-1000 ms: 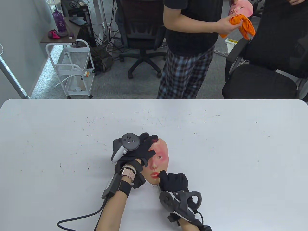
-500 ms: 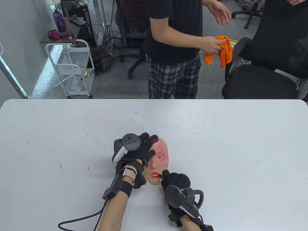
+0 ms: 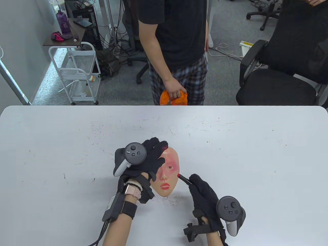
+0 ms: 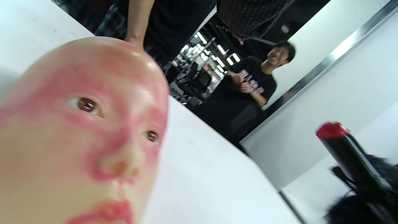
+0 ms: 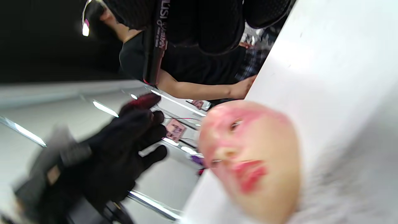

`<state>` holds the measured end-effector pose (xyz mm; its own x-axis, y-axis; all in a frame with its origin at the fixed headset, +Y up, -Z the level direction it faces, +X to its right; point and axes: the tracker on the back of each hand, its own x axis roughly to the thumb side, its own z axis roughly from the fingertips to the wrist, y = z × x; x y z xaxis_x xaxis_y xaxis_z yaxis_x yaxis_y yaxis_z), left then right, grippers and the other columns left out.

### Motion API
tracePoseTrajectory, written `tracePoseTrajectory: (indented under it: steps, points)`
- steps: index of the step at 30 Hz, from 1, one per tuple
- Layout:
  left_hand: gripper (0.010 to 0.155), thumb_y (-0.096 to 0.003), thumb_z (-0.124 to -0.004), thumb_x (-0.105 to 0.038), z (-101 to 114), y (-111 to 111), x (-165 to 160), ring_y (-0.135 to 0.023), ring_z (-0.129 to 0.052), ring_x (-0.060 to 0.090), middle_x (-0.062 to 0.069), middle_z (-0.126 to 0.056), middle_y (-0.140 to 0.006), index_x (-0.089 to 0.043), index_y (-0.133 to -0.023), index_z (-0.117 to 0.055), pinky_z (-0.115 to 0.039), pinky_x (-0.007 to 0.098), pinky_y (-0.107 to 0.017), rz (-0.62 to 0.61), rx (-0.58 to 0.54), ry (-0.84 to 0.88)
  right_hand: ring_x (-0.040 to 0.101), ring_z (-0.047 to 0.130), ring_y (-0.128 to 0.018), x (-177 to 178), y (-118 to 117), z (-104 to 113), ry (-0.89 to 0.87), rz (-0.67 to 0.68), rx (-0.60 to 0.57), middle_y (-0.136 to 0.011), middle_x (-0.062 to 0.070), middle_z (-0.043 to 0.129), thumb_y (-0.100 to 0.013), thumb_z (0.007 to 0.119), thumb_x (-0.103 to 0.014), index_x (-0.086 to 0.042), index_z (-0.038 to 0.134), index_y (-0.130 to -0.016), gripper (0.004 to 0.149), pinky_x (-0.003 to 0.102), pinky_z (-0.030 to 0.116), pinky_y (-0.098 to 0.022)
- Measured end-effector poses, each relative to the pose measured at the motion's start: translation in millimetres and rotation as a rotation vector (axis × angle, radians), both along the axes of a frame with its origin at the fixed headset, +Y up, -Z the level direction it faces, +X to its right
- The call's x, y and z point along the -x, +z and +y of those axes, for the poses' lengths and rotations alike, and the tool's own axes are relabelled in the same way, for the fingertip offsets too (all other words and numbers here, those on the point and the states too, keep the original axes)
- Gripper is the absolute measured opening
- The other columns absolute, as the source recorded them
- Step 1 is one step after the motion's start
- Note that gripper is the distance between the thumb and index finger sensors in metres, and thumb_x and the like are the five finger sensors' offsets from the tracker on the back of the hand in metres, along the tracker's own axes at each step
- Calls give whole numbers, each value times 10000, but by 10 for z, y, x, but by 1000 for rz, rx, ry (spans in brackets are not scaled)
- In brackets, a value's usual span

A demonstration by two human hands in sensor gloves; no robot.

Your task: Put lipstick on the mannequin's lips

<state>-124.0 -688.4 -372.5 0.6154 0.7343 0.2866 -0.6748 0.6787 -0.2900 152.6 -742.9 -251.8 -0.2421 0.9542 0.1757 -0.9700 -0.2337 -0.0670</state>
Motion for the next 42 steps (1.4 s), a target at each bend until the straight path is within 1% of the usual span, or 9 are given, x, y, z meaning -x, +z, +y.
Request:
tracePoseTrajectory:
  steps: [6, 13, 18, 25, 32, 34, 36, 39, 42]
  points:
    - [670, -527, -743, -413, -312, 502, -29, -1088, -350, 439, 127, -443, -1210, -241, -1148, -559, -367, 612, -789, -111, 45, 348, 273, 883, -613, 7, -64, -134, -377, 220, 34, -740, 99, 876, -481, 731, -357, -159, 738, -936, 496, 566, 664, -614]
    - [634, -561, -700, -451, -680, 785, -264, -1084, -405, 424, 114, -479, -1200, -254, -1145, -553, -414, 596, -787, -220, 125, 807, 275, 893, -592, 305, -90, -236, -368, 412, 112, -734, 106, 885, -492, 726, -365, -143, 733, -941, 500, 556, 680, -589]
    - [522, -577, -681, -436, -754, 754, -150, -1043, -549, 397, 88, -615, -1142, -249, -1063, -668, -509, 574, -763, -184, 93, 837, 315, 895, -575, 466, -78, -213, -77, 422, 119, -730, 145, 896, -487, 723, -369, -112, 741, -939, 521, 571, 669, -572]
    - [459, -471, -841, -433, -832, 723, -24, -855, -865, 341, 76, -931, -913, -226, -877, -897, -732, 526, -621, -43, 31, 799, 350, 871, -625, 528, -81, -217, 131, 421, 80, -789, 165, 867, -478, 726, -331, -91, 729, -948, 528, 586, 635, -597]
    - [426, -450, -874, -574, -827, 727, 4, -807, -880, 251, -25, -906, -835, -311, -782, -829, -753, 464, -599, -16, -26, 742, 347, 880, -627, 616, -40, -213, 183, 406, 28, -795, 161, 874, -467, 735, -327, -98, 743, -939, 524, 580, 646, -594]
    - [420, -482, -825, -593, -862, 714, 0, -816, -863, 259, -23, -889, -848, -315, -796, -806, -740, 471, -604, -35, 13, 764, 339, 889, -615, 637, -27, -218, 182, 394, 21, -784, 155, 881, -464, 742, -329, -83, 742, -933, 529, 574, 657, -588]
    - [477, -509, -783, -570, -897, 701, -40, -892, -792, 317, 33, -838, -946, -289, -894, -792, -683, 510, -654, -116, 91, 825, 329, 895, -612, 629, -22, -244, 174, 336, 18, -781, 145, 884, -462, 738, -335, -82, 733, -932, 534, 568, 666, -585]
    - [517, -536, -769, -431, -901, 711, -114, -977, -682, 375, 84, -758, -1045, -233, -1013, -745, -595, 558, -708, -188, 157, 872, 337, 896, -607, 600, -23, -268, 120, 321, 24, -776, 155, 886, -462, 739, -327, -62, 724, -928, 536, 573, 665, -581]
    - [472, -481, -838, -389, -829, 717, -71, -913, -787, 370, 84, -880, -950, -211, -917, -858, -667, 554, -660, -88, 63, 839, 335, 900, -612, 593, -24, -267, 131, 319, 16, -785, 150, 888, -460, 740, -329, -89, 738, -927, 525, 570, 669, -583]
